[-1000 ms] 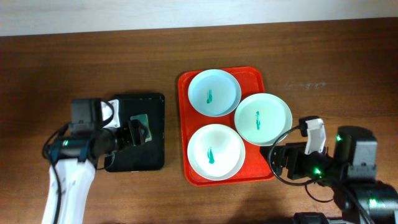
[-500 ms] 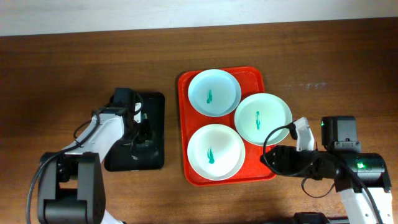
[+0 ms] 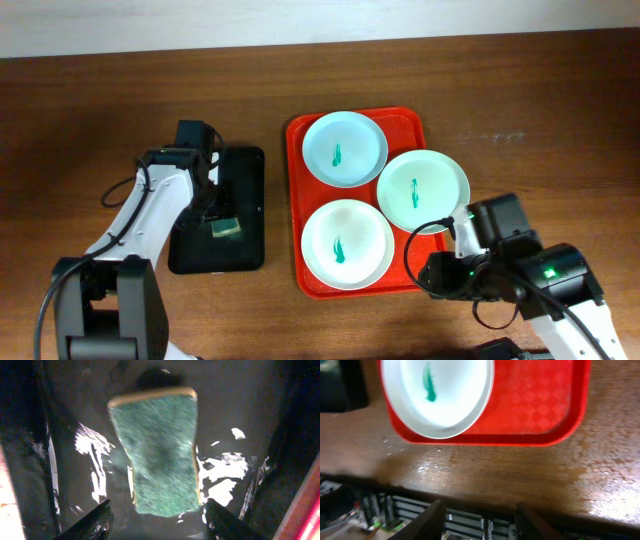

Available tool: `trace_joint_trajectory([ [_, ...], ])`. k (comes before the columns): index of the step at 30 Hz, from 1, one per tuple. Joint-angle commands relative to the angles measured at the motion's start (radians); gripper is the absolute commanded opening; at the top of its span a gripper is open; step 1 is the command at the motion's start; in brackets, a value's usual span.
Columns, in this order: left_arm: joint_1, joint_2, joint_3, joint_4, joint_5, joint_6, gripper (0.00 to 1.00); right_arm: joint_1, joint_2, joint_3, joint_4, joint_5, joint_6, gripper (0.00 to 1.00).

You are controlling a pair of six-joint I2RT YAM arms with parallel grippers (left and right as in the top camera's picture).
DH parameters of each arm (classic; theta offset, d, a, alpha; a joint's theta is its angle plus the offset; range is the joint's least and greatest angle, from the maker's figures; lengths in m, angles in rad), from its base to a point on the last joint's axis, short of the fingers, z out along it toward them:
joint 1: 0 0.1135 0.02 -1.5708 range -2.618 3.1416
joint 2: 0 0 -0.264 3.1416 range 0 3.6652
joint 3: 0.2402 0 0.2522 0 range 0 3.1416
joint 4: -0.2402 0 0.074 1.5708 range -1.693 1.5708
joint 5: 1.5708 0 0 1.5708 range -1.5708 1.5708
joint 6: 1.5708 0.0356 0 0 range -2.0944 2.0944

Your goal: Clean dirty plates on tray and stack at the side

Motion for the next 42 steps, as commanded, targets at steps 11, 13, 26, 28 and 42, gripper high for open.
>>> trace_joint_trajectory([
  [11,0.002,0.05,-0.134,0.178,-0.041,-0.076,0.0,0.108,0.193,-0.155,0.165,0.098,0.233,0.6],
  [13,0.002,0.048,-0.073,0.114,-0.008,-0.032,0.0,0.107,0.215,-0.155,0.192,0.088,0.249,0.62],
  [26,-0.011,0.051,0.121,-0.08,0.018,0.072,0.22,-0.048,0.231,-0.155,0.27,0.107,0.266,0.71],
  [28,-0.011,0.059,0.107,-0.077,0.019,0.071,0.24,-0.051,0.231,-0.156,0.247,0.107,0.241,0.72],
  [42,-0.011,0.142,-0.122,0.109,0.029,0.034,0.0,-0.05,0.232,-0.157,0.217,0.108,0.239,0.75],
])
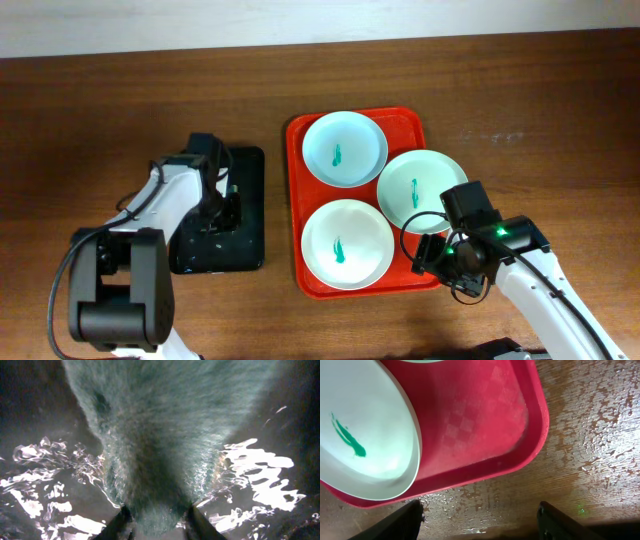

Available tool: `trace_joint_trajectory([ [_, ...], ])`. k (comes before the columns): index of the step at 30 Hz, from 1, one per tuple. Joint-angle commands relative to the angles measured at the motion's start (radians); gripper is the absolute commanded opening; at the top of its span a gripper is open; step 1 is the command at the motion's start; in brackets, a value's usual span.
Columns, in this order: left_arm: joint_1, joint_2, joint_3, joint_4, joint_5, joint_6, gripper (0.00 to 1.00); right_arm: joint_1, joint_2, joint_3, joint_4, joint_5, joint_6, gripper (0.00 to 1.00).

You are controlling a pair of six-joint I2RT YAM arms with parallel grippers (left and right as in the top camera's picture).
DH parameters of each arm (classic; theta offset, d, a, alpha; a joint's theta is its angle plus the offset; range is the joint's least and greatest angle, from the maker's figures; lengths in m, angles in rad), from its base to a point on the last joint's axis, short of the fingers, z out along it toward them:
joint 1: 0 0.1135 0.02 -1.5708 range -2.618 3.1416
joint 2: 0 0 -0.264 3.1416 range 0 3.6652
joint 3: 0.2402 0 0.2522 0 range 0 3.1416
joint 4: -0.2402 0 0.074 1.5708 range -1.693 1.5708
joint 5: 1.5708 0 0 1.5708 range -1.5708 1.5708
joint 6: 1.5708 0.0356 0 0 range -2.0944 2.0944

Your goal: Clean dirty plates on tray and stack at the side

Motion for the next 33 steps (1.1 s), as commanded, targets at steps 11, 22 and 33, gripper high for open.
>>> trace_joint_trajectory([
  [11,-0.005,-0.035,0.203,-0.203,-0.021,-0.006,0.45,-0.003,0.003,-0.006,-0.011,0.011,-0.01,0.75],
  [22,-0.007,-0.032,-0.007,0.216,-0.035,0.033,0.69,-0.003,0.003,-0.006,-0.02,0.012,-0.01,0.76],
  [33,-0.007,-0.074,0.1,0.003,-0.027,0.046,0.41,-0.004,0.003,-0.007,-0.025,0.012,-0.01,0.99],
])
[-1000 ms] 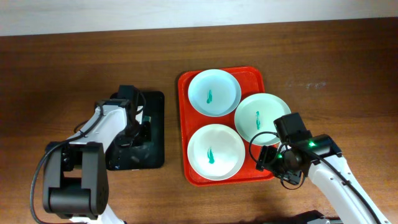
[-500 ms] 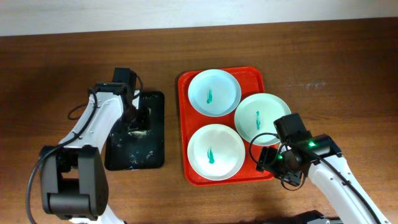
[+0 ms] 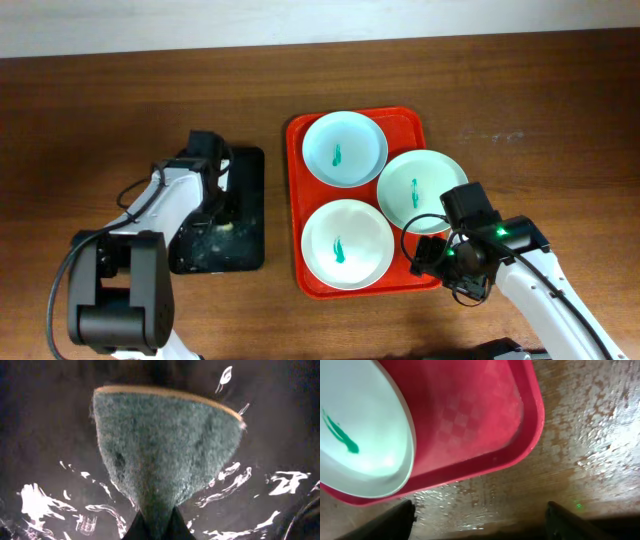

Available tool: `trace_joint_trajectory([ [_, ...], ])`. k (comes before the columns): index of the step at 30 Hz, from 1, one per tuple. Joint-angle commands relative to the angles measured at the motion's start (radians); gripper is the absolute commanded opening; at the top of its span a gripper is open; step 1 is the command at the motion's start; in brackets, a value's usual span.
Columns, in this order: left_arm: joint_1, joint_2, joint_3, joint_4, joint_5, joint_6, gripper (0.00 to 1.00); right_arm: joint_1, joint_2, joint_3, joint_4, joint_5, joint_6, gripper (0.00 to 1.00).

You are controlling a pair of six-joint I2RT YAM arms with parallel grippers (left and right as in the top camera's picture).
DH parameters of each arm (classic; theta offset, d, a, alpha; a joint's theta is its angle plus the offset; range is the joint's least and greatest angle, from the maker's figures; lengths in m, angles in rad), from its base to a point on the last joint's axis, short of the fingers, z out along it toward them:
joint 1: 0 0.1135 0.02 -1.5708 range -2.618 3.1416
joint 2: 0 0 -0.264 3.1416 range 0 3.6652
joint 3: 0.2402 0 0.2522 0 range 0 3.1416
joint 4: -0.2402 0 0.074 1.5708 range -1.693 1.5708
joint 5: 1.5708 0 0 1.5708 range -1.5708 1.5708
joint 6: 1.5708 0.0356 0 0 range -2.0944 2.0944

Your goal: Clean dirty plates on tray and stack at the side

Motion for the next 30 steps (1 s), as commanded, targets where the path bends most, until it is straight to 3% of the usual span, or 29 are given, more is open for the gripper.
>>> trace_joint_trajectory([
  [1,-0.001,-0.063,0.114,-0.096,0.008,0.007,0.51,-0.003,0.003,-0.008,0.001,0.01,0.0,0.99],
  [4,-0.001,-0.077,0.136,-0.119,0.007,0.007,0.65,-0.003,0.003,-0.022,0.016,0.01,-0.001,0.98],
  [8,-0.001,-0.071,0.108,-0.025,-0.019,0.007,0.65,-0.003,0.003,-0.063,0.042,0.009,-0.025,0.99],
  [11,-0.001,-0.043,0.042,0.087,-0.019,0.007,0.53,-0.003,0.003,-0.084,0.046,0.01,-0.027,0.99],
  [13,-0.001,-0.003,-0.007,0.149,-0.019,0.007,0.53,-0.003,0.003,-0.084,0.047,0.01,-0.027,0.99],
  [14,-0.001,0.019,-0.026,0.181,-0.019,0.008,0.49,-0.003,0.003,-0.084,0.05,0.01,-0.027,1.0],
  [16,-0.001,0.051,-0.032,0.192,-0.018,0.007,0.11,-0.003,0.003,-0.084,0.054,0.009,-0.027,0.96],
  [17,-0.001,0.056,-0.032,0.192,-0.018,0.007,0.02,-0.003,0.003,-0.084,0.053,0.009,-0.027,0.94],
  [20,-0.001,0.045,0.001,0.156,-0.018,0.008,0.0,-0.003,0.003,-0.084,0.052,0.01,-0.027,0.8],
  [23,-0.001,0.016,0.108,0.036,-0.015,0.008,0.0,-0.003,0.003,-0.084,0.066,0.005,-0.027,0.8],
  [24,-0.001,0.007,0.142,-0.003,-0.014,0.007,0.01,-0.003,0.003,-0.084,0.066,0.006,-0.027,0.8],
  [25,-0.001,0.0,0.177,-0.046,-0.014,0.007,0.11,-0.003,0.003,-0.084,0.065,0.006,-0.027,0.8],
  [26,-0.001,-0.007,0.214,-0.088,-0.01,0.007,0.38,-0.003,0.003,-0.084,0.065,0.006,-0.027,0.8],
  [28,-0.001,-0.014,0.27,-0.167,-0.007,0.007,0.59,-0.003,0.003,-0.084,0.068,0.006,-0.028,0.8],
  [30,-0.001,-0.016,0.285,-0.212,-0.003,0.006,0.68,-0.003,0.003,-0.084,0.068,0.009,-0.039,0.8],
])
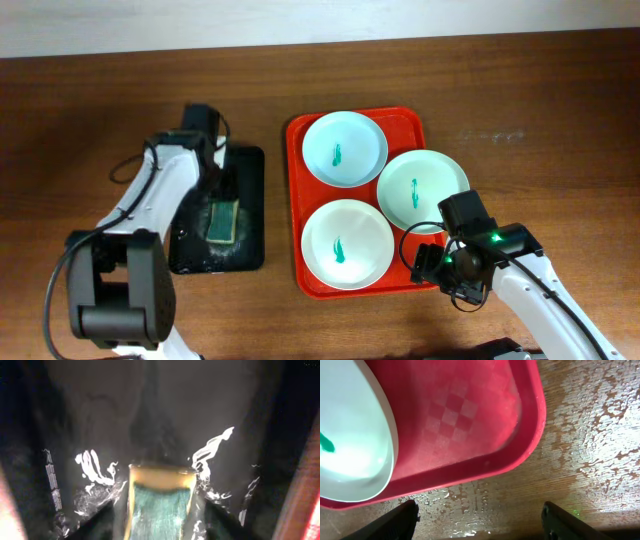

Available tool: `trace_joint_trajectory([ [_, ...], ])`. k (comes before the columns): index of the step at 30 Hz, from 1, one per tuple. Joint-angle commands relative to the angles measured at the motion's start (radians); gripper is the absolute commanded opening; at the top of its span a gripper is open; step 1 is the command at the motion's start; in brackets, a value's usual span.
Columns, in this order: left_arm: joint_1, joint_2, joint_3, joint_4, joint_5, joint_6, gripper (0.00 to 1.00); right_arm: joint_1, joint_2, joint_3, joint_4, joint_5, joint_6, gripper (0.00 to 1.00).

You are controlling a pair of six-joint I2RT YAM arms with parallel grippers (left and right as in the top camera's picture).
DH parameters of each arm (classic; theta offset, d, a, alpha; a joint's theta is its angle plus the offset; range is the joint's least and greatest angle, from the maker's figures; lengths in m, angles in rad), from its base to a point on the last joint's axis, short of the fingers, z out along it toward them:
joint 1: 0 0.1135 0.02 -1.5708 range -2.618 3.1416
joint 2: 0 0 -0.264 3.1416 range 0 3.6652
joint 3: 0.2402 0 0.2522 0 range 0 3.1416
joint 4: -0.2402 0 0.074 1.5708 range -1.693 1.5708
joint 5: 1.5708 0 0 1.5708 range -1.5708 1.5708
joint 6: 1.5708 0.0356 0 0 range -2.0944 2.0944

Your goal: Clean dirty plates on tray and stack at the side

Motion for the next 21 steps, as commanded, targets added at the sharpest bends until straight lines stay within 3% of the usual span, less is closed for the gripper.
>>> trace_joint_trajectory([
  [1,0.0,-0.035,0.044,-0.069,0.012,0.004,0.69,-0.003,0.003,-0.005,0.003,0.009,-0.009,0.81],
  [5,0.0,-0.033,-0.028,-0.084,0.023,-0.035,0.56,-0.003,0.003,-0.005,-0.008,0.008,-0.008,0.84],
  [9,0.0,-0.032,-0.18,0.029,0.023,-0.045,0.43,-0.002,0.003,-0.026,-0.02,0.006,-0.008,0.84],
  [12,0.0,-0.032,-0.282,0.148,0.038,-0.044,0.25,-0.002,0.003,-0.055,0.003,0.005,-0.009,0.84],
  [14,0.0,-0.032,-0.296,0.161,0.034,-0.044,0.0,-0.002,0.003,-0.061,0.013,0.002,-0.034,0.83],
  [17,0.0,-0.038,-0.246,0.121,0.035,-0.044,0.0,-0.002,0.003,-0.061,0.066,-0.014,-0.097,0.73],
  [21,0.0,-0.055,-0.08,-0.041,0.038,-0.044,0.0,0.0,0.005,-0.061,0.196,-0.182,-0.251,0.64],
])
